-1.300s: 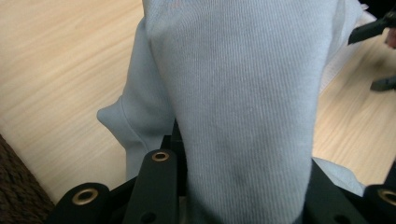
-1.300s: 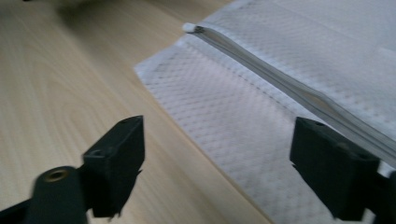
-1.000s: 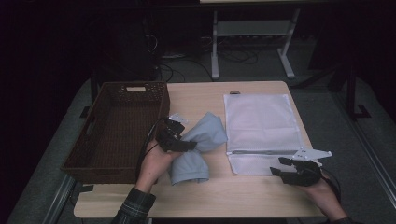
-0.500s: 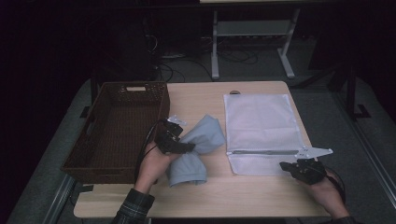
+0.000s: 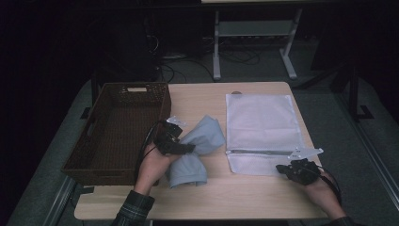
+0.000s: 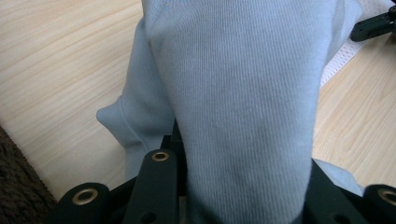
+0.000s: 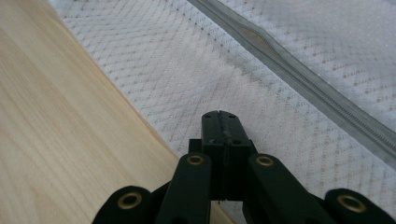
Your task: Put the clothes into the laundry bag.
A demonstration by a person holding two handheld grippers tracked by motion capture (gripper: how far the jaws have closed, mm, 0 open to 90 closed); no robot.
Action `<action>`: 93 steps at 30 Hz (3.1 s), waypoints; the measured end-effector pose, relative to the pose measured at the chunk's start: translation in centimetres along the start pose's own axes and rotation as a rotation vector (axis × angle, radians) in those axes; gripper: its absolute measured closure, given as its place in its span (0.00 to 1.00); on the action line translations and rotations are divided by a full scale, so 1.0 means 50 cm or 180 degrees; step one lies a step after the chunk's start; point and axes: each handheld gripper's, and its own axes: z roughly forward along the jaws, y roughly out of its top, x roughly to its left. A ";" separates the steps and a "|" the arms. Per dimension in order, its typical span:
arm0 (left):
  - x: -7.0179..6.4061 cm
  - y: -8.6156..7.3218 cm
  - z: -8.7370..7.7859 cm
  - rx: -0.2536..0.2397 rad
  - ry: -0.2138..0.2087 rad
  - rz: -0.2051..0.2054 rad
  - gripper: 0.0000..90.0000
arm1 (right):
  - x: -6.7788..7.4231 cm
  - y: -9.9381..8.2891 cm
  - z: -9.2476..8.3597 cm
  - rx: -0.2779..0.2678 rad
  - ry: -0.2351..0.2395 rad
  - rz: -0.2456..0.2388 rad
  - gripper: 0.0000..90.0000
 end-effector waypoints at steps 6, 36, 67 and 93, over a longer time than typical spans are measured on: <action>0.001 -0.001 -0.003 -0.0008 0.0004 -0.0005 0.77 | 0.007 0.022 0.020 -0.0025 0.0027 -0.0030 1.00; 0.002 -0.002 -0.002 0.0015 -0.0004 0.0000 0.77 | 0.007 0.077 0.030 -0.0135 0.0061 -0.0168 1.00; 0.007 -0.004 -0.002 0.0025 -0.0005 -0.0025 0.77 | 0.019 0.029 0.014 0.0170 0.0200 -0.0258 1.00; -0.018 -0.021 -0.009 0.0074 0.0016 0.0002 0.77 | 0.066 0.067 0.015 -0.0129 0.0594 -0.0386 0.84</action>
